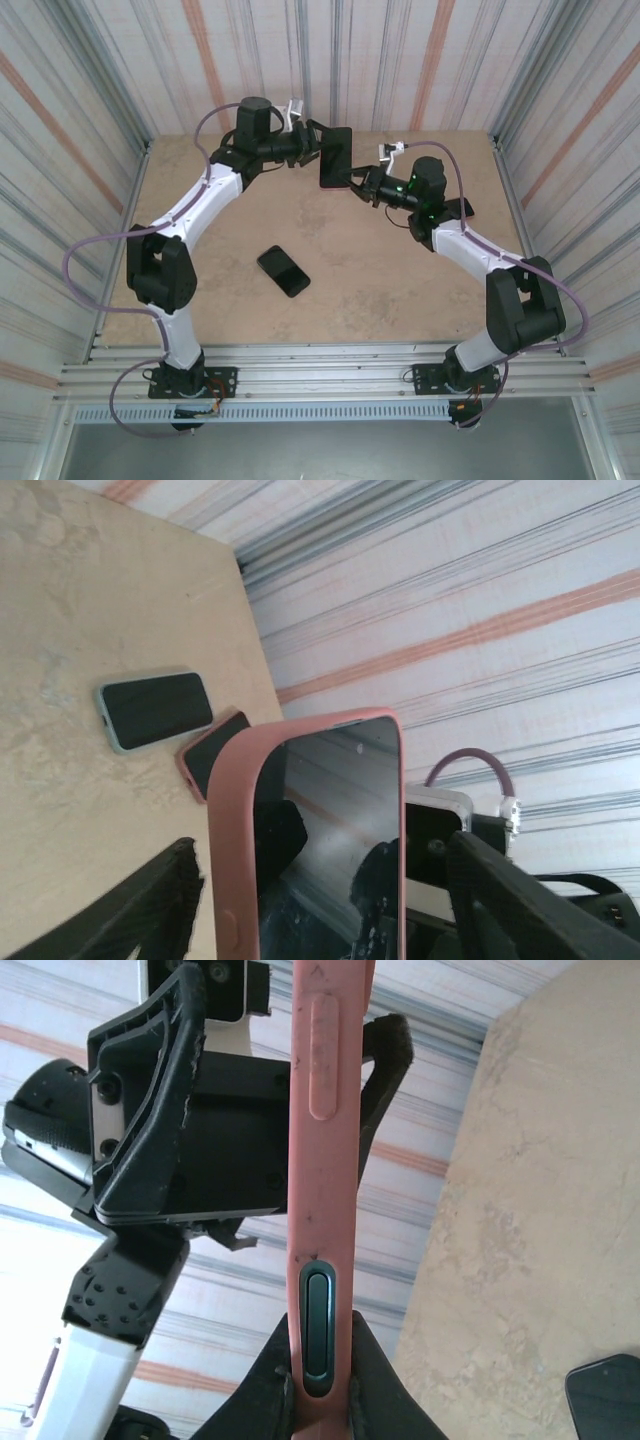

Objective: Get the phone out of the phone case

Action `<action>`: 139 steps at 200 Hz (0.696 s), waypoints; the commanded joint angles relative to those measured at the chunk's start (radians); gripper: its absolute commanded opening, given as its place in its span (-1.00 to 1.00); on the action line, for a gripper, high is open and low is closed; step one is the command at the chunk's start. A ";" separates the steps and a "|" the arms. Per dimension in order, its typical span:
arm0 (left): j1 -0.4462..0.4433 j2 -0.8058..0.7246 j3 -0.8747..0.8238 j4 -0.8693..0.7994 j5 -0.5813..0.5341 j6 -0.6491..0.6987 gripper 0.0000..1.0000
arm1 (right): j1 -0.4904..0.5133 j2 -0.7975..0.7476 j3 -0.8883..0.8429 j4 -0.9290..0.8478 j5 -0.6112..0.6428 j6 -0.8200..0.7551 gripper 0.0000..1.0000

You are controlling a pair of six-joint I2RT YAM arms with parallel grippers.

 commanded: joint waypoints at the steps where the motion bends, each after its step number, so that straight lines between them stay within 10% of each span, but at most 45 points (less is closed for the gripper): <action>1: 0.001 -0.014 0.029 0.059 0.073 -0.031 0.05 | -0.014 -0.022 0.017 0.102 -0.051 0.065 -1.00; 139: 0.024 0.015 0.010 0.360 0.150 -0.229 -0.74 | -0.010 0.022 0.026 0.228 -0.160 0.252 -1.00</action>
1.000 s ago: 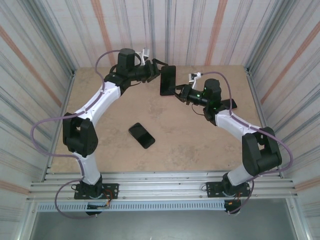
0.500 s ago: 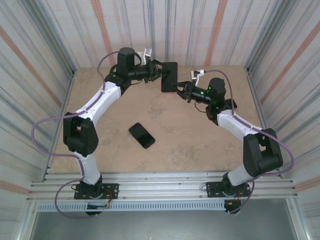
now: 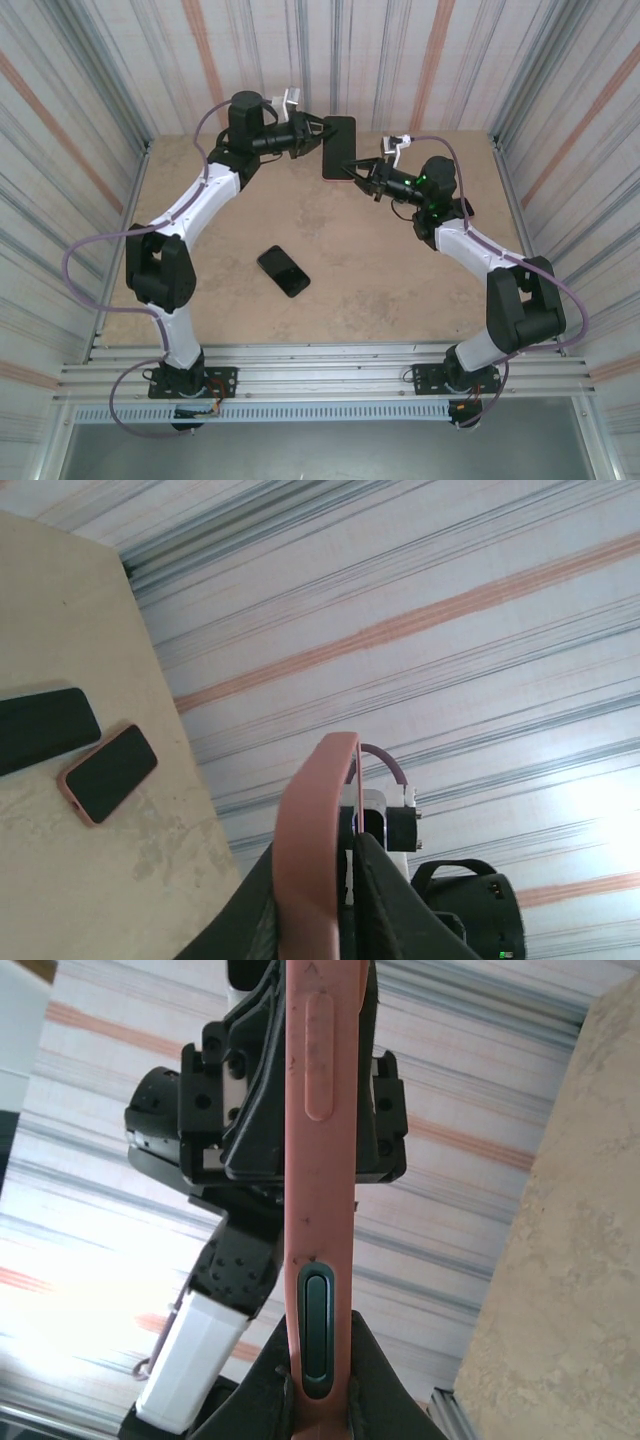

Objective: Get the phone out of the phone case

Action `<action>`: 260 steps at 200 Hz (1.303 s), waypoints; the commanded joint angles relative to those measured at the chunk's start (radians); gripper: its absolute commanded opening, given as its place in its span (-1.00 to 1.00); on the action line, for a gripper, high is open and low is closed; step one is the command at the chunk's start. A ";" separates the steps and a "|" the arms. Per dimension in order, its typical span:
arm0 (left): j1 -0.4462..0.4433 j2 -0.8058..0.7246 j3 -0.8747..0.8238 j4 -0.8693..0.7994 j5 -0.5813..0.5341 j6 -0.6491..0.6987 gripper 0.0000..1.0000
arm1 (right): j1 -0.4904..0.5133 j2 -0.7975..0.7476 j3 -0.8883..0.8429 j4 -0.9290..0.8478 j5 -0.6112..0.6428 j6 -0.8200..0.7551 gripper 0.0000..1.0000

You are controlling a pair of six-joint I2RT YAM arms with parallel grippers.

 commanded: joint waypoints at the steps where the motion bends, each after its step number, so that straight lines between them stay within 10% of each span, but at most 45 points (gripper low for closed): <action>1: 0.002 0.005 0.018 0.118 0.042 -0.030 -0.75 | 0.008 0.017 0.024 0.019 -0.068 0.051 -1.00; 42: 0.003 0.003 0.006 0.154 0.034 -0.065 -0.95 | 0.002 0.018 0.014 0.020 -0.056 0.048 -1.00; 124: -0.011 -0.115 -0.167 0.249 -0.291 -0.108 -1.00 | 0.010 -0.101 -0.112 -0.056 0.157 -0.143 -0.02; 260: -0.131 -0.170 -0.317 0.418 -0.676 -0.264 -1.00 | 0.102 -0.104 -0.221 0.134 0.403 -0.181 -0.37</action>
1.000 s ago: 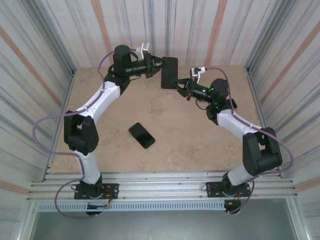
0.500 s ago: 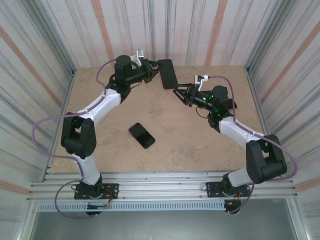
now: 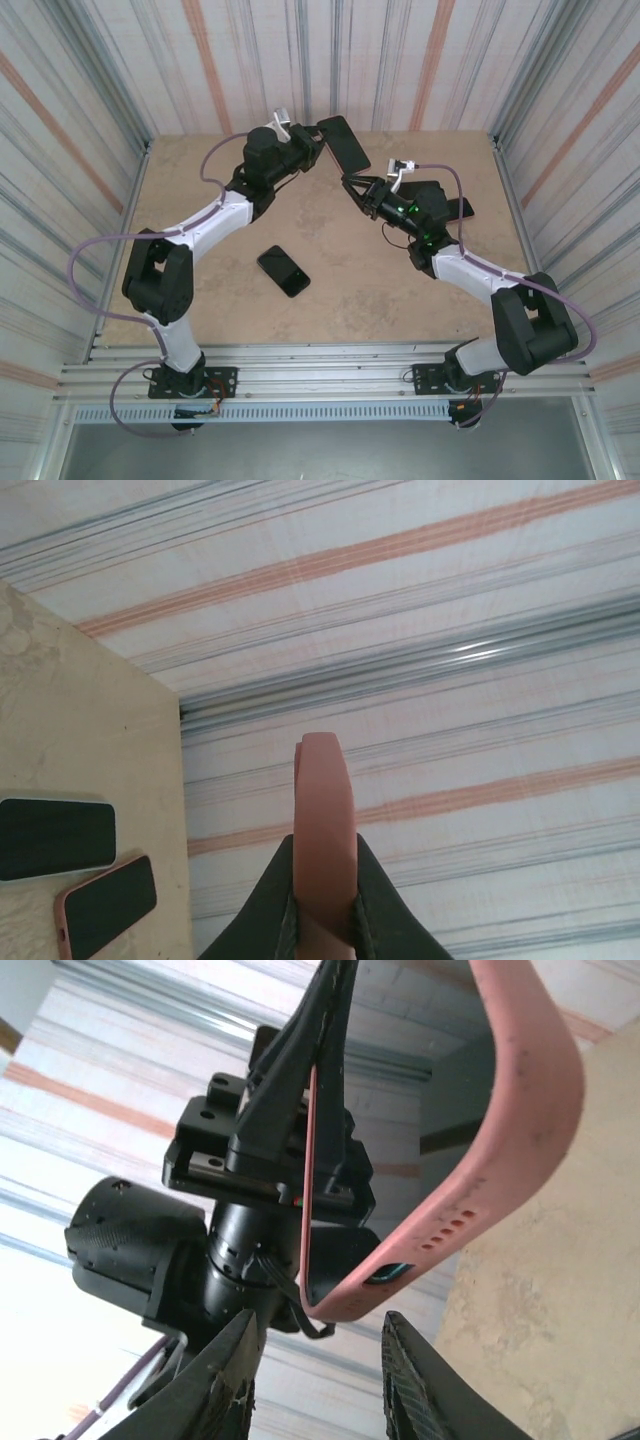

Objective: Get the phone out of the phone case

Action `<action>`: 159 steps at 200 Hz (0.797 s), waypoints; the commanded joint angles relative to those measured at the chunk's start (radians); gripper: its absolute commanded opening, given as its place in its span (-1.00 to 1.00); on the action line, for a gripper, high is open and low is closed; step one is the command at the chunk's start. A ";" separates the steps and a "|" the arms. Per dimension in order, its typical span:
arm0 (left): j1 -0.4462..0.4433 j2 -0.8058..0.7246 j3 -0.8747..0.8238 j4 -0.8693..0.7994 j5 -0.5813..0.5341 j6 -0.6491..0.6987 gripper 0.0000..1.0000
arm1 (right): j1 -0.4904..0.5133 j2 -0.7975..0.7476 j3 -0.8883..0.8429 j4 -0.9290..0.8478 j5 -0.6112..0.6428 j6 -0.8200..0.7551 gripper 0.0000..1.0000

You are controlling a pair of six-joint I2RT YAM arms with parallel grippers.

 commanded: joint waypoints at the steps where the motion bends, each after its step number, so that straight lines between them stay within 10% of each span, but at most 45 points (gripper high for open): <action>1: -0.015 -0.083 0.001 0.082 -0.075 -0.043 -1.00 | -0.001 0.013 0.008 0.082 0.036 -0.021 -0.38; 159: -0.061 -0.092 -0.005 0.084 -0.095 -0.101 -1.00 | -0.043 0.055 0.039 0.159 -0.048 0.025 -0.86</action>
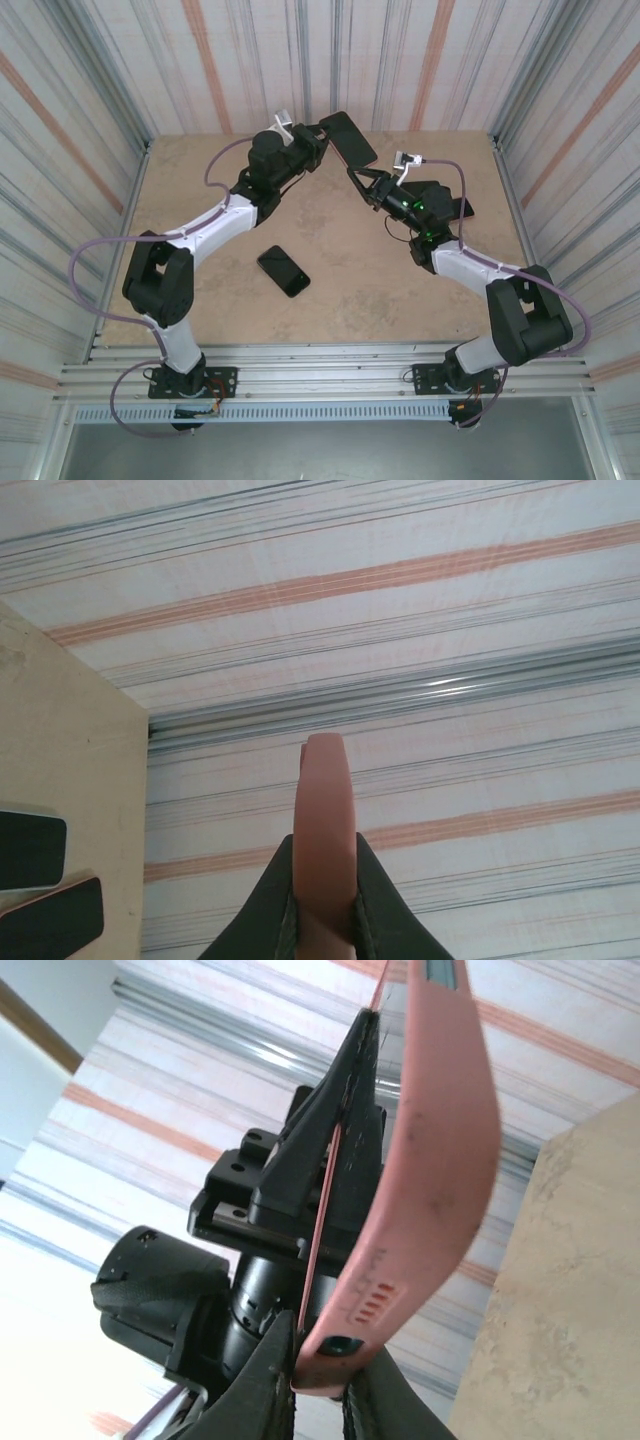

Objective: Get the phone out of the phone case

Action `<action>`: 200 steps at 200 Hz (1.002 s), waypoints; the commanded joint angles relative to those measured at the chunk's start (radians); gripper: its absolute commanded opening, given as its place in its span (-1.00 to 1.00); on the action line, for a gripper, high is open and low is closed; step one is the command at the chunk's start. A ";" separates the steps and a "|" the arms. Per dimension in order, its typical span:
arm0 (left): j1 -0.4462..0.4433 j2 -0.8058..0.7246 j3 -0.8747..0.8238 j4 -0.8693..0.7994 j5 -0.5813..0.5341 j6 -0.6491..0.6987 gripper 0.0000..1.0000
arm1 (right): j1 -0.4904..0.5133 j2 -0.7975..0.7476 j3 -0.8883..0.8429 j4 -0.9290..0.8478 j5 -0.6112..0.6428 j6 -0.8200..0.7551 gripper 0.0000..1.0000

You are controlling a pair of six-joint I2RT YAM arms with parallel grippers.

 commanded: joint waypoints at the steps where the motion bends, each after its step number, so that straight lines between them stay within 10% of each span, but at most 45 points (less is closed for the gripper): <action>1: -0.017 -0.082 0.005 0.038 -0.007 -0.029 -1.00 | -0.005 0.008 0.023 0.019 -0.028 -0.025 -0.87; 81: -0.018 -0.113 0.013 -0.020 0.006 -0.164 -1.00 | -0.007 -0.131 0.054 -0.316 -0.090 -0.435 -0.93; 200: -0.016 -0.108 0.042 0.005 0.109 -0.178 -1.00 | -0.060 -0.190 0.096 -0.597 -0.051 -0.585 -1.00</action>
